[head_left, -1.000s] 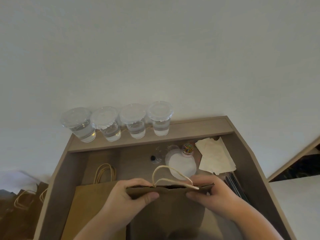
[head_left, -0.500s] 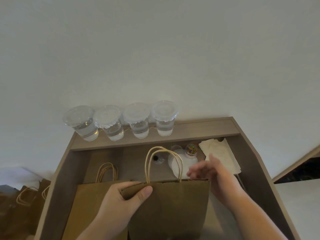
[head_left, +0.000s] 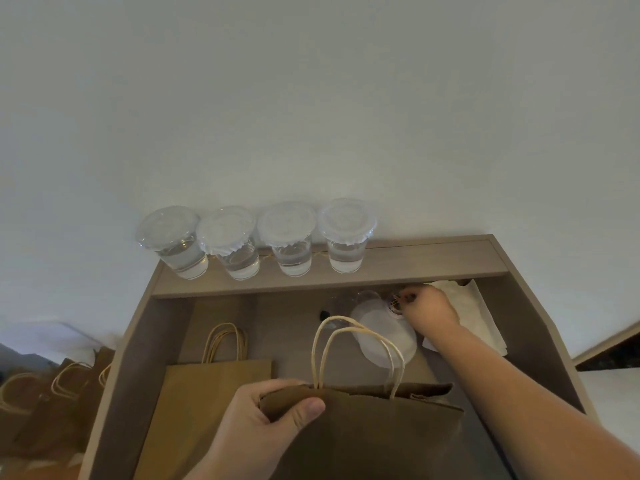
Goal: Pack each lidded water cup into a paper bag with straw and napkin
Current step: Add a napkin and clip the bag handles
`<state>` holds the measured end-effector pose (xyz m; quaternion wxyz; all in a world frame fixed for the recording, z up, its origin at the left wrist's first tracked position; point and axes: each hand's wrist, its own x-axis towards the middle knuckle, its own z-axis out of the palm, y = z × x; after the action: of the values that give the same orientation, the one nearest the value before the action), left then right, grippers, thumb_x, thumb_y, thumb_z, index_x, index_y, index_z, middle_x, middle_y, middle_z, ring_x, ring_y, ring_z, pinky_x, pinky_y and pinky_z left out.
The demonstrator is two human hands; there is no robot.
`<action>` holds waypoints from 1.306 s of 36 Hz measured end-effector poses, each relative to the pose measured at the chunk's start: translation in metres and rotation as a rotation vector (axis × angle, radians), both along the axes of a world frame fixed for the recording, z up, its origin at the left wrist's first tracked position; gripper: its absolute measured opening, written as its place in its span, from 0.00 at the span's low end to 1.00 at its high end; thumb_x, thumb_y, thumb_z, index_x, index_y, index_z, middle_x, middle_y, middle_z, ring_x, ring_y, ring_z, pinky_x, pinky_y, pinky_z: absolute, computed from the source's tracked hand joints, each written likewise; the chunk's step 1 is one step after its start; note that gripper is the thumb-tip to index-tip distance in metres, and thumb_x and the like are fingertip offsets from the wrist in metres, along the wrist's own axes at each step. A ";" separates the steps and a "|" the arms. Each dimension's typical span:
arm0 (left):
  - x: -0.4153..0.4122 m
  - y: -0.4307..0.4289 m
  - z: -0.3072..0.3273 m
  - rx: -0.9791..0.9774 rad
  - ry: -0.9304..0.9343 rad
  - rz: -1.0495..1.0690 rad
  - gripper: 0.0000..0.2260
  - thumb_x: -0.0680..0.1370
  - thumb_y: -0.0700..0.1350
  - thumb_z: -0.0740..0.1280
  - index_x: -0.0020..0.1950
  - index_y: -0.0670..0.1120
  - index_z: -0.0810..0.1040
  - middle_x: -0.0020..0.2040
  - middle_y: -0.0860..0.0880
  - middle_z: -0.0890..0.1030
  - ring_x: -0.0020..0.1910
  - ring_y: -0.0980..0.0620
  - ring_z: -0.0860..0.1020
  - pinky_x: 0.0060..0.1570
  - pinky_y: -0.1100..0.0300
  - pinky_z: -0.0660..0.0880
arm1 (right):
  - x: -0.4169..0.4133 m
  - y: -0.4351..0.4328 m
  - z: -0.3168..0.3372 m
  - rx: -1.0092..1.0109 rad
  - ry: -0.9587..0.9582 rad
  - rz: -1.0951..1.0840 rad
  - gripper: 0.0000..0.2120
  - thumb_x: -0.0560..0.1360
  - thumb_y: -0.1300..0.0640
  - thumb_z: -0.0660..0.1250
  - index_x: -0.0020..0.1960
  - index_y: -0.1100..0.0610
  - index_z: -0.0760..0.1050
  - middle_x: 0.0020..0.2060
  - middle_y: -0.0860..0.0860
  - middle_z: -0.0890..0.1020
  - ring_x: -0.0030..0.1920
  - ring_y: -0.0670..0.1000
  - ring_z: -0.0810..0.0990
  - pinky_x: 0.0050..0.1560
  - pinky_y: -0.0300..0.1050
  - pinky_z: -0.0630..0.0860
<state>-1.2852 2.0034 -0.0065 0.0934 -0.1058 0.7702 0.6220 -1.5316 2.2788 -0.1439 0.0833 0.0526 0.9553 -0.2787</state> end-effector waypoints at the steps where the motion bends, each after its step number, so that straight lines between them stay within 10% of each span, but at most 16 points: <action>1: 0.000 -0.001 0.000 -0.006 0.004 -0.002 0.09 0.69 0.51 0.78 0.44 0.48 0.90 0.40 0.44 0.88 0.41 0.52 0.85 0.45 0.60 0.80 | -0.003 -0.002 -0.001 0.020 -0.001 0.020 0.09 0.80 0.48 0.68 0.56 0.42 0.86 0.51 0.47 0.87 0.45 0.53 0.83 0.46 0.48 0.82; 13: 0.005 -0.015 0.001 -0.299 0.292 -0.142 0.20 0.72 0.71 0.72 0.60 0.66 0.83 0.58 0.60 0.84 0.59 0.58 0.83 0.54 0.65 0.80 | -0.008 -0.007 -0.008 0.180 0.059 0.080 0.08 0.78 0.51 0.69 0.42 0.45 0.84 0.33 0.43 0.77 0.39 0.51 0.77 0.34 0.41 0.68; 23: 0.011 -0.019 0.004 -0.369 0.335 -0.144 0.21 0.71 0.73 0.71 0.60 0.67 0.82 0.59 0.62 0.83 0.59 0.61 0.82 0.57 0.71 0.77 | 0.017 -0.003 -0.012 -0.018 0.244 0.099 0.04 0.80 0.54 0.70 0.47 0.51 0.84 0.39 0.47 0.81 0.42 0.53 0.79 0.41 0.45 0.71; 31: 0.017 -0.024 0.009 -0.412 0.355 -0.145 0.16 0.72 0.63 0.74 0.59 0.67 0.82 0.57 0.62 0.84 0.58 0.60 0.82 0.56 0.68 0.79 | 0.029 0.008 -0.011 -0.209 0.232 -0.039 0.10 0.82 0.56 0.69 0.60 0.51 0.87 0.51 0.48 0.87 0.52 0.52 0.83 0.54 0.47 0.80; 36: 0.017 -0.023 0.015 -0.443 0.351 -0.148 0.14 0.73 0.61 0.73 0.59 0.67 0.82 0.56 0.62 0.84 0.59 0.61 0.81 0.59 0.72 0.75 | 0.036 0.014 -0.001 -0.369 0.159 -0.141 0.08 0.83 0.55 0.70 0.57 0.44 0.85 0.46 0.42 0.84 0.47 0.44 0.82 0.40 0.33 0.74; 41: 0.026 -0.027 0.013 -0.485 0.325 -0.199 0.23 0.77 0.44 0.75 0.64 0.69 0.78 0.59 0.64 0.83 0.59 0.64 0.80 0.55 0.65 0.76 | 0.069 0.007 0.028 -0.580 0.051 -0.184 0.03 0.82 0.54 0.72 0.53 0.49 0.84 0.41 0.47 0.88 0.44 0.50 0.86 0.44 0.45 0.81; 47: 0.026 -0.022 0.028 -0.252 0.391 -0.085 0.22 0.83 0.39 0.57 0.64 0.62 0.82 0.58 0.54 0.85 0.60 0.54 0.82 0.54 0.64 0.80 | 0.129 -0.023 0.119 -0.863 -0.091 0.112 0.05 0.80 0.58 0.74 0.47 0.51 0.87 0.42 0.53 0.89 0.36 0.47 0.84 0.36 0.40 0.79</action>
<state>-1.2593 1.9817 0.0217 -0.0456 0.0384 0.8489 0.5251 -1.4022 2.2555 -0.0248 0.1549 -0.0267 0.7482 -0.6446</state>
